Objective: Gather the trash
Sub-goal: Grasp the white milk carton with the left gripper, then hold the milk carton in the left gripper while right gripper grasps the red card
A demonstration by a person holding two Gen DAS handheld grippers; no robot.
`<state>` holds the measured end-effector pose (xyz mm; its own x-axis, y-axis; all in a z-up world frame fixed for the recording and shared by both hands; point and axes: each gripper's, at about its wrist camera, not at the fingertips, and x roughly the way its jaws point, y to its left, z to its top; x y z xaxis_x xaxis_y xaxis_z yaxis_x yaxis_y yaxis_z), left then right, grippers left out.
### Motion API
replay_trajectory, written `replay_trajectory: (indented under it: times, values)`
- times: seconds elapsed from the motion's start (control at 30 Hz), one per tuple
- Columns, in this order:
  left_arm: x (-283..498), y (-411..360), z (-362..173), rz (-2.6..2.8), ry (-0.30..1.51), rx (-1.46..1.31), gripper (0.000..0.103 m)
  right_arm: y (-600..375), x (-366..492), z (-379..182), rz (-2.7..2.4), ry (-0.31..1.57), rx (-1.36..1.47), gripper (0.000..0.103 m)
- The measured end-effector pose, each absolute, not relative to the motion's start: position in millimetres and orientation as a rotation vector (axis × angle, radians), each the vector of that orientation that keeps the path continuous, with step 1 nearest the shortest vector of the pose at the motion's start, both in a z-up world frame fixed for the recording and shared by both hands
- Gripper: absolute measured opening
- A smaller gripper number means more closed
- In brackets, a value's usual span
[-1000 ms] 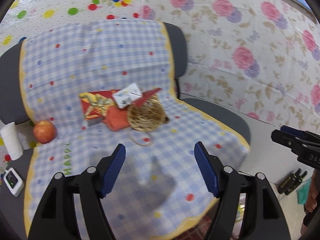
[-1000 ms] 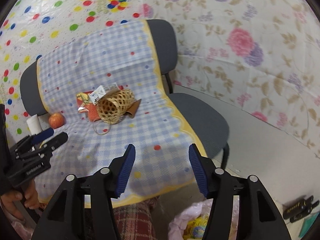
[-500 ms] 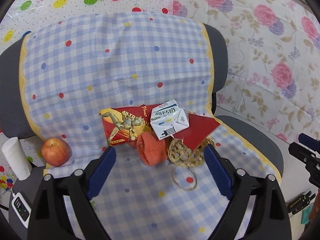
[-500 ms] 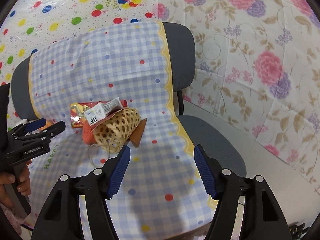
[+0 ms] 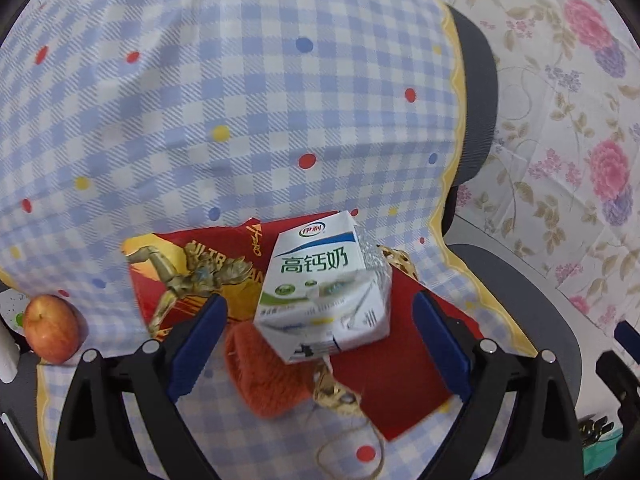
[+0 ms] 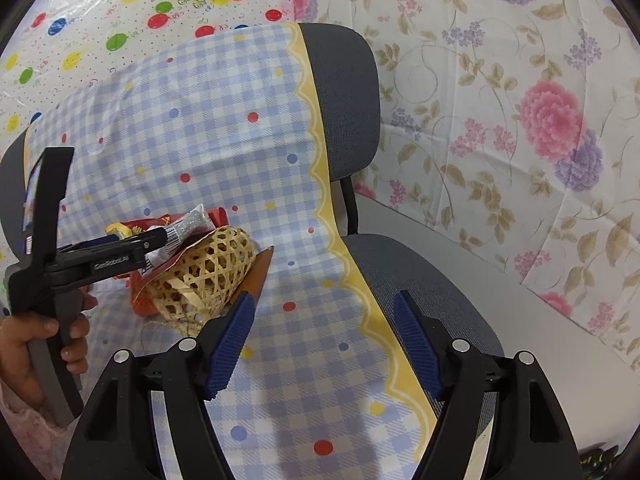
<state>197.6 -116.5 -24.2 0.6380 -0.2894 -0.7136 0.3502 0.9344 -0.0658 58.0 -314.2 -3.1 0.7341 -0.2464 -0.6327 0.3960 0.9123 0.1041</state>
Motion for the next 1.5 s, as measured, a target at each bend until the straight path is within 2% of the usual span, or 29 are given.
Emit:
replay_trajectory:
  times: [0.17,0.27,0.33,0.6,0.63,0.7,0.77,1.17,1.33,1.37,1.5]
  values:
    - [218.2,-123.2,-39.8,-0.373,0.857,0.046,0.091,-313.8,69.4,-8.5,-0.349,0.665,0.240,0.074]
    - [222.7,-122.2,-43.6,-0.383,0.870,0.033,0.079,-311.0,72.0,-10.0,-0.341,0.671,0.237,0.074]
    - [219.9,-117.7,-42.3,-0.386,0.861,0.026,0.078,-308.1,72.4,-10.0,-0.334,0.675,0.232,0.074]
    - [175.2,-76.4,-10.1,-0.339,0.682,0.075,0.077,-285.5,73.4,-1.9,-0.275,0.657,0.220,0.073]
    - [168.4,-70.6,-6.9,-0.331,0.666,0.085,0.077,-282.3,74.2,-0.5,-0.262,0.651,0.225,0.071]
    - [153.8,-57.2,-2.3,-0.313,0.641,0.108,0.077,-275.3,78.7,1.7,-0.233,0.642,0.240,0.054]
    - [140.1,-42.8,-1.6,-0.300,0.637,0.117,0.077,-270.6,84.1,2.1,-0.208,0.639,0.260,0.044]
    - [115.7,2.5,-15.8,-0.234,0.675,0.129,0.077,-256.7,149.4,-16.2,-0.135,0.700,0.417,0.043]
    - [114.8,9.7,-17.7,-0.233,0.681,0.109,0.077,-255.3,168.8,-24.9,-0.124,0.745,0.452,0.025]
    - [114.0,10.3,-18.1,-0.234,0.682,0.108,0.077,-254.0,172.0,-25.1,-0.116,0.751,0.454,0.018]
    - [109.9,13.1,-15.9,-0.231,0.675,0.109,0.077,-236.3,171.5,-1.4,-0.065,0.689,0.388,0.003]
